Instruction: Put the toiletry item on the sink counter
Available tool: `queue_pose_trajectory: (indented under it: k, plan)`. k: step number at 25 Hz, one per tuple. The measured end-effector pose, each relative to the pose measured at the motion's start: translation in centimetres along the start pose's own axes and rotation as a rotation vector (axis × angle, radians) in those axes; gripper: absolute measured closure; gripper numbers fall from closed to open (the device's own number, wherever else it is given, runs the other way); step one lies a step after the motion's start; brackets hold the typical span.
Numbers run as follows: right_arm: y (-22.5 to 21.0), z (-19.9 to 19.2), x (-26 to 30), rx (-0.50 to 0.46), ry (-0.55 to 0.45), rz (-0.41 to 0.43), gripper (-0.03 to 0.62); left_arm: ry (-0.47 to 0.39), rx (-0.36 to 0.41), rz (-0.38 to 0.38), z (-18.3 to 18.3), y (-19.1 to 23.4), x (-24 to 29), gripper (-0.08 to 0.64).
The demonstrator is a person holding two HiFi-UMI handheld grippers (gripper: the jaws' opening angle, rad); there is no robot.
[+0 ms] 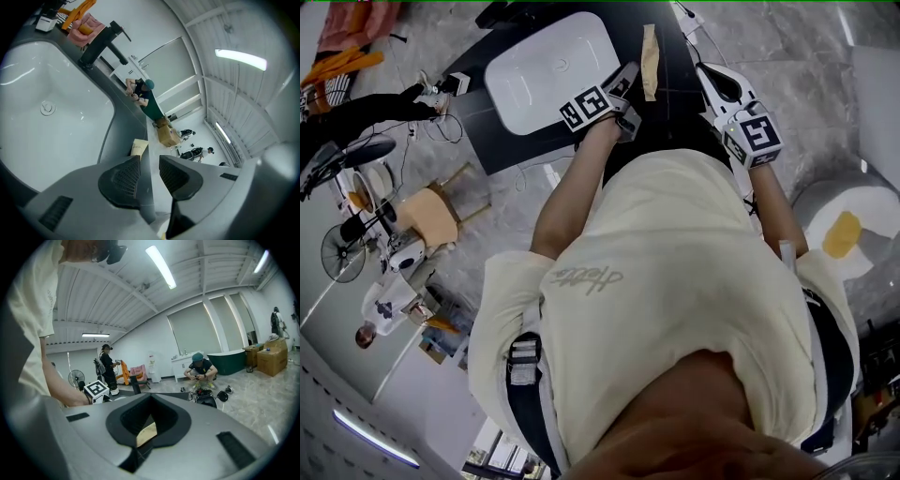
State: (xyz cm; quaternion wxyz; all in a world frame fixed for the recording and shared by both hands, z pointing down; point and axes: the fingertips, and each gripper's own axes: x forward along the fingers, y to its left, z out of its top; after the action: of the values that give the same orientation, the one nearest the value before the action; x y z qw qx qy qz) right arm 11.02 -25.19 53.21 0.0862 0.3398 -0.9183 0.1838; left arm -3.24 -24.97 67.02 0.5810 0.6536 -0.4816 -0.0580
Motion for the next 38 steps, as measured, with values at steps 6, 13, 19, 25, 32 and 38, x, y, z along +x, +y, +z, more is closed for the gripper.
queue_pose_trajectory:
  k: [6, 13, 19, 25, 32, 38]
  plan:
    - [4.3, 3.8, 1.5, -0.077, -0.022, 0.039, 0.598, -0.104, 0.167, -0.265, 4.4, -7.0, -4.9, 0.43]
    - [8.4, 9.5, 2.0, -0.146, -0.085, 0.075, 0.598, -0.25, 0.528, -0.473, 9.4, -16.0, -13.2, 0.444]
    - [10.5, 14.0, 2.5, -0.241, -0.091, 0.111, 0.598, -0.416, 0.798, -0.393, 13.3, -19.0, -17.5, 0.54]
    - [13.2, 15.8, 2.6, -0.326, -0.111, 0.126, 0.598, -0.45, 0.863, -0.327, 14.5, -18.2, -19.7, 0.557]
    - [14.1, 17.9, 1.1, -0.328, -0.199, 0.108, 0.598, -0.52, 1.012, -0.254, 14.6, -20.6, -22.4, 0.557]
    - [15.3, 17.6, 0.6, -0.341, -0.198, 0.118, 0.598, -0.521, 1.028, -0.25, 14.5, -21.2, -23.3, 0.557]
